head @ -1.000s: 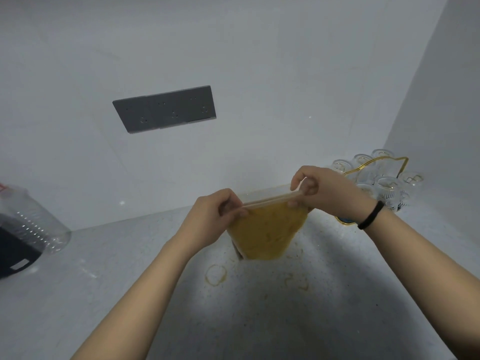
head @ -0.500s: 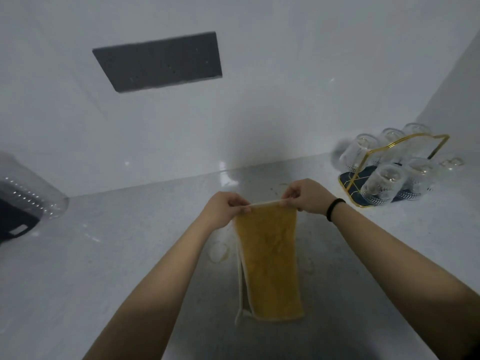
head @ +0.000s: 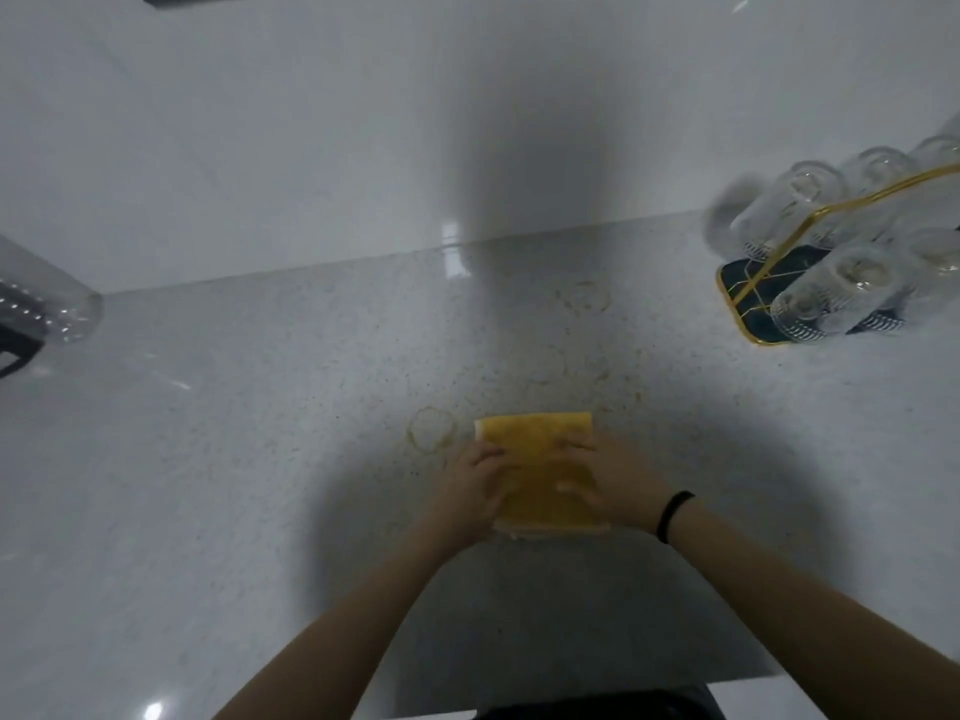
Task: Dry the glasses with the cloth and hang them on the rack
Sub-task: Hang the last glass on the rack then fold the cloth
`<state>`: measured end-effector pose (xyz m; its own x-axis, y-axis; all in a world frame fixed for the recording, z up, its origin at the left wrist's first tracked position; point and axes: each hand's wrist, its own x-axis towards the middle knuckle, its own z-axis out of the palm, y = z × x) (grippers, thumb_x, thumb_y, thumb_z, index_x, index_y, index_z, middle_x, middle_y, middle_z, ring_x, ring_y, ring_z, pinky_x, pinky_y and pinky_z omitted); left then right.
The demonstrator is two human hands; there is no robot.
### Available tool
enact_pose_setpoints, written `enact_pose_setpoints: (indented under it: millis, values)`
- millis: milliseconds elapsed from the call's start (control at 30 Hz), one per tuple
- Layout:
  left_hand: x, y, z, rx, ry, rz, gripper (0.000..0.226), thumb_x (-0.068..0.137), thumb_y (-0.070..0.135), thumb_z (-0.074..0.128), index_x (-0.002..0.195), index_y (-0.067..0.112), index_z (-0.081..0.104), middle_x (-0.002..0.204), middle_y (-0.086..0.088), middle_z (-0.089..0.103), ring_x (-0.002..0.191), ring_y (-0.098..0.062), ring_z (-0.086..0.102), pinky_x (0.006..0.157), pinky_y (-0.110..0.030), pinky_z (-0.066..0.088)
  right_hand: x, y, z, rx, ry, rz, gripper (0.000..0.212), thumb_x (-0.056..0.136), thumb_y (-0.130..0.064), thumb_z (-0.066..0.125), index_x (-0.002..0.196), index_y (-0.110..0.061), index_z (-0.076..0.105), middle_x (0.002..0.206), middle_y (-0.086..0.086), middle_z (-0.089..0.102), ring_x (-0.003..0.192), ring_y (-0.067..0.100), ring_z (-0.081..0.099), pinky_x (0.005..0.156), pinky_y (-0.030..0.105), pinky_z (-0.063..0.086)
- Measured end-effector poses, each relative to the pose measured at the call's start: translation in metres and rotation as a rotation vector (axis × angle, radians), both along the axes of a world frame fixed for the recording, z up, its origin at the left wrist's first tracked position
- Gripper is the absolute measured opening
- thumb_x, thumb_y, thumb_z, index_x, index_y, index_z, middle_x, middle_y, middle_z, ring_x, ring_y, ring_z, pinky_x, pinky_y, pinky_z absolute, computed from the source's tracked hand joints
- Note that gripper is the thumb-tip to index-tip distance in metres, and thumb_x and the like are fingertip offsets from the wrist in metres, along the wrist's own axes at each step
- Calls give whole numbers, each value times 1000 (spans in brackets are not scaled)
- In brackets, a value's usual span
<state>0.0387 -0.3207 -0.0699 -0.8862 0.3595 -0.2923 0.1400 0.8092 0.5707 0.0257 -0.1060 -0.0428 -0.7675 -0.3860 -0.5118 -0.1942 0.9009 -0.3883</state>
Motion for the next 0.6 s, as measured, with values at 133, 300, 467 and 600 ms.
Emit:
enact_pose_setpoints:
  millis: [133, 300, 467, 600]
  values:
    - [2, 13, -39, -125, 239, -171, 57, 104, 46, 24, 145, 10, 42, 153, -11, 41, 145, -22, 20, 118, -45, 5, 12, -14, -50, -30, 211, 42, 79, 86, -63, -8, 147, -15, 5, 154, 2, -2, 143, 15, -7, 117, 31, -8]
    - [-3, 2, -64, -216, 284, -144, 68, 103, 54, 12, 152, 10, 28, 159, -8, 29, 151, -17, 7, 119, -48, 0, -2, -25, -83, -27, 341, 81, 59, 100, -47, 9, 147, -12, 16, 153, 8, 25, 146, 15, -5, 115, 39, 7]
    - [-15, -50, -66, -267, 304, 7, 66, 103, 52, 12, 152, 11, 25, 160, -10, 27, 149, -21, 15, 120, -47, -1, -52, -77, -86, -78, 426, 264, 62, 100, -43, 7, 139, -6, 38, 145, 14, 43, 135, 29, 38, 116, 34, 4]
    - [-37, -94, -64, -313, 294, 87, 68, 103, 52, 10, 150, 8, 32, 157, -14, 33, 147, -27, 27, 119, -50, 2, -89, -126, -89, -92, 473, 364, 66, 99, -43, 4, 138, -5, 40, 143, 16, 45, 133, 31, 41, 113, 38, 12]
